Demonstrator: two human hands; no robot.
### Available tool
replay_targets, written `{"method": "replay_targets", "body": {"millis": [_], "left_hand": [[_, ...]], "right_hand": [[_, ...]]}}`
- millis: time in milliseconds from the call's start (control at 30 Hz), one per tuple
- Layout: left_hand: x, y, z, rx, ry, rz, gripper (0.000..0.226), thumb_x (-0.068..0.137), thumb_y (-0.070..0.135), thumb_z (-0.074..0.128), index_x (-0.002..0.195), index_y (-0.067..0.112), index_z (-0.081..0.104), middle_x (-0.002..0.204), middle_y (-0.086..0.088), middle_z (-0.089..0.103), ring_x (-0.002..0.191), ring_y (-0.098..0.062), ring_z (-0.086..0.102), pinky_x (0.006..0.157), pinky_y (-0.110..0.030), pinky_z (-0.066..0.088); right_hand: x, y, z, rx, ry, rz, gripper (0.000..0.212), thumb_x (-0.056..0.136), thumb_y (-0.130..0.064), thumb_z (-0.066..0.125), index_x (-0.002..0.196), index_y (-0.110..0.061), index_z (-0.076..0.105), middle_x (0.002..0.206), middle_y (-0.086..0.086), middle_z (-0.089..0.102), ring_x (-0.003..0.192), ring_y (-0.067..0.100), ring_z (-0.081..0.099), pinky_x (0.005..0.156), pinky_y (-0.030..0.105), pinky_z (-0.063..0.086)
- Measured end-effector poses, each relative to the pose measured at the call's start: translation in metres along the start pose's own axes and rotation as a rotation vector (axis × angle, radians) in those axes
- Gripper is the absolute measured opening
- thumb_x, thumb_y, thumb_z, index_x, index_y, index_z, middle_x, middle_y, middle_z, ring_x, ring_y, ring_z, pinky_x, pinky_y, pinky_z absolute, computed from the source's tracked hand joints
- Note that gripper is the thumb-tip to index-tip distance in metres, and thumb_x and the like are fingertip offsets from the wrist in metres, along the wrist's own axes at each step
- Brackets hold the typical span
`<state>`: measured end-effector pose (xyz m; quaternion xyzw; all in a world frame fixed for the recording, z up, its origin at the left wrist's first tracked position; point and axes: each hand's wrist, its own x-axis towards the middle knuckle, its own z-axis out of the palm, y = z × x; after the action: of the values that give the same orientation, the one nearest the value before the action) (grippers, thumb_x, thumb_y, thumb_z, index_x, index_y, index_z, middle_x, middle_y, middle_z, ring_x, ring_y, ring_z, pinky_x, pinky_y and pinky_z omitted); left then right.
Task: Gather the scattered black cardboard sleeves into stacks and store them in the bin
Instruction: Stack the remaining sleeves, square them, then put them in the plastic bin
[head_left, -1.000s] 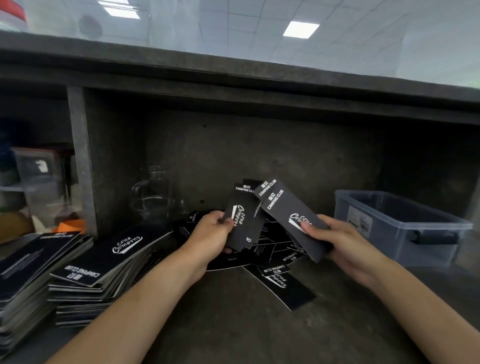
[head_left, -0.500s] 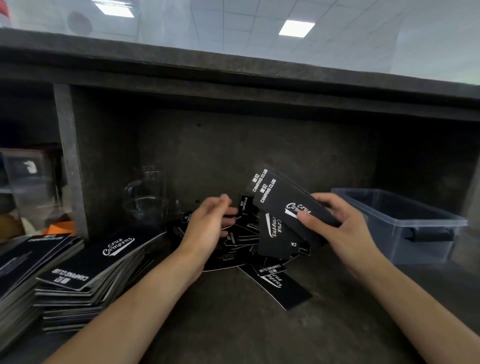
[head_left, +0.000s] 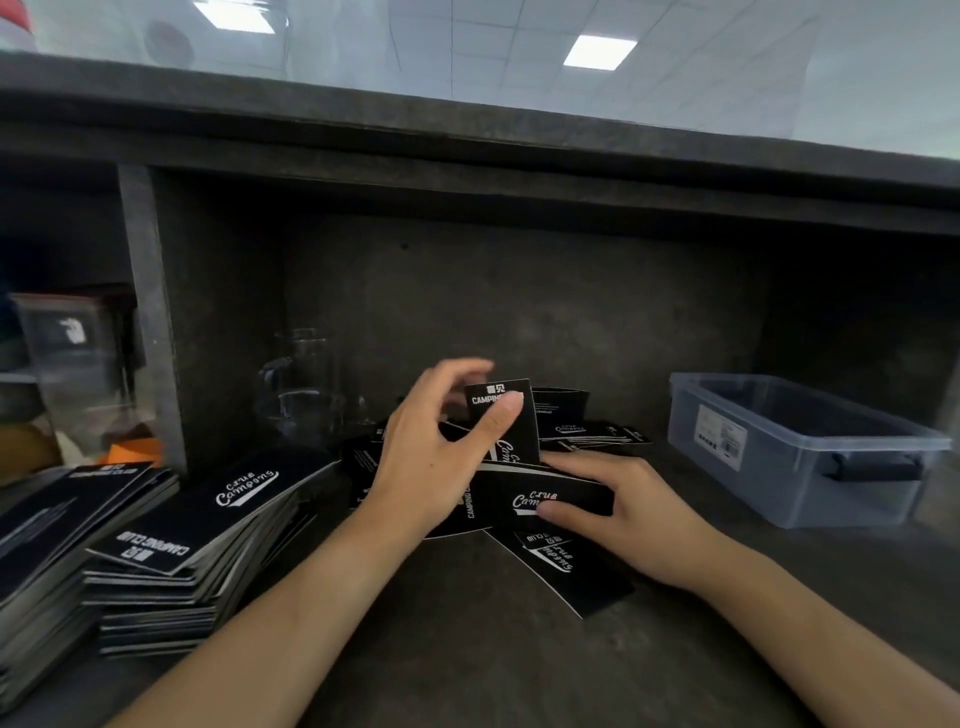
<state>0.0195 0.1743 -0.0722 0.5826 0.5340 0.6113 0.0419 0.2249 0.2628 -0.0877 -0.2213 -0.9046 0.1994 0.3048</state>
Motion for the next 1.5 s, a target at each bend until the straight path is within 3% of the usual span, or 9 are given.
{"method": "replay_targets", "body": {"millis": [167, 267, 367, 567, 700, 833, 1000, 1100, 1500], "left_hand": [[0.009, -0.006, -0.003, 0.145, 0.065, 0.023, 0.03, 0.097, 0.012, 0.064, 0.113, 0.036, 0.07, 0.103, 0.014, 0.069, 0.098, -0.001, 0.065, 0.092, -0.026, 0.053], [0.015, -0.01, -0.014, 0.146, 0.162, -0.34, 0.008, 0.1, 0.027, 0.056, 0.098, 0.029, 0.064, 0.096, 0.005, 0.069, 0.095, -0.015, 0.065, 0.094, -0.043, 0.053], [0.01, -0.005, -0.018, 0.28, 0.077, -0.484, 0.049, 0.101, 0.061, 0.036, 0.098, 0.021, 0.063, 0.098, 0.001, 0.066, 0.094, -0.019, 0.061, 0.087, -0.037, 0.045], [0.008, -0.013, 0.002, -0.043, 0.053, -0.586, 0.022, 0.104, 0.027, 0.049, 0.116, 0.025, 0.066, 0.129, 0.001, 0.063, 0.115, -0.016, 0.055, 0.099, -0.032, 0.04], [-0.003, -0.007, 0.014, -0.071, -0.32, -0.553, 0.041, 0.109, 0.041, 0.036, 0.111, 0.026, 0.074, 0.107, 0.009, 0.073, 0.1, -0.004, 0.065, 0.089, -0.023, 0.049], [-0.004, -0.01, 0.021, -0.074, -0.246, -0.428, 0.032, 0.109, 0.016, 0.04, 0.113, 0.022, 0.071, 0.113, 0.004, 0.073, 0.11, -0.011, 0.066, 0.106, -0.036, 0.049], [0.006, -0.022, 0.002, 0.389, -0.14, -0.324, 0.031, 0.107, 0.036, 0.043, 0.126, 0.023, 0.063, 0.127, -0.003, 0.067, 0.122, -0.021, 0.06, 0.098, -0.031, 0.045], [0.001, -0.031, -0.006, 0.856, -0.474, -0.472, 0.092, 0.089, 0.079, 0.041, 0.158, 0.02, 0.026, 0.165, -0.011, 0.024, 0.153, -0.035, 0.019, 0.123, -0.047, 0.02], [0.008, -0.056, -0.002, 0.709, -0.575, -0.192, 0.099, 0.073, 0.091, 0.042, 0.155, 0.038, 0.033, 0.163, 0.006, 0.033, 0.151, -0.017, 0.027, 0.123, -0.047, 0.024]], "right_hand": [[0.0, 0.002, -0.001, -0.042, 0.019, 0.0, 0.053, 0.09, -0.037, 0.076, 0.14, -0.039, 0.058, 0.126, -0.032, 0.064, 0.117, -0.016, 0.058, 0.099, 0.007, 0.044], [-0.001, 0.005, -0.005, -0.04, 0.045, 0.056, 0.046, 0.086, -0.036, 0.08, 0.128, -0.042, 0.063, 0.113, -0.031, 0.069, 0.104, -0.016, 0.063, 0.087, 0.004, 0.046], [-0.001, 0.005, -0.006, -0.004, 0.043, 0.066, 0.042, 0.085, -0.033, 0.081, 0.125, -0.037, 0.067, 0.112, -0.026, 0.072, 0.102, -0.012, 0.066, 0.086, 0.007, 0.049], [-0.001, 0.006, -0.006, 0.051, -0.018, 0.107, 0.047, 0.085, -0.037, 0.081, 0.128, -0.038, 0.062, 0.118, -0.021, 0.07, 0.107, -0.007, 0.066, 0.09, 0.014, 0.053], [0.0, 0.01, -0.004, -0.016, 0.008, 0.116, 0.05, 0.08, -0.043, 0.083, 0.124, -0.037, 0.061, 0.115, -0.018, 0.067, 0.104, -0.006, 0.064, 0.089, 0.016, 0.052], [0.001, 0.012, -0.006, -0.002, -0.014, 0.146, 0.034, 0.079, -0.038, 0.086, 0.109, -0.033, 0.069, 0.103, -0.013, 0.073, 0.094, -0.002, 0.069, 0.083, 0.021, 0.056], [0.0, 0.018, -0.025, 0.034, 0.117, 0.175, 0.018, 0.082, -0.031, 0.083, 0.097, -0.03, 0.074, 0.092, -0.014, 0.075, 0.084, -0.001, 0.07, 0.072, 0.014, 0.05], [-0.001, 0.029, -0.037, 0.073, 0.278, 0.236, 0.015, 0.083, -0.028, 0.083, 0.095, -0.029, 0.074, 0.087, -0.011, 0.076, 0.082, 0.001, 0.07, 0.072, 0.018, 0.05], [-0.002, 0.037, -0.033, 0.139, 0.149, 0.423, 0.014, 0.081, -0.028, 0.085, 0.092, -0.024, 0.076, 0.093, -0.004, 0.076, 0.091, 0.013, 0.071, 0.08, 0.029, 0.053]]}}
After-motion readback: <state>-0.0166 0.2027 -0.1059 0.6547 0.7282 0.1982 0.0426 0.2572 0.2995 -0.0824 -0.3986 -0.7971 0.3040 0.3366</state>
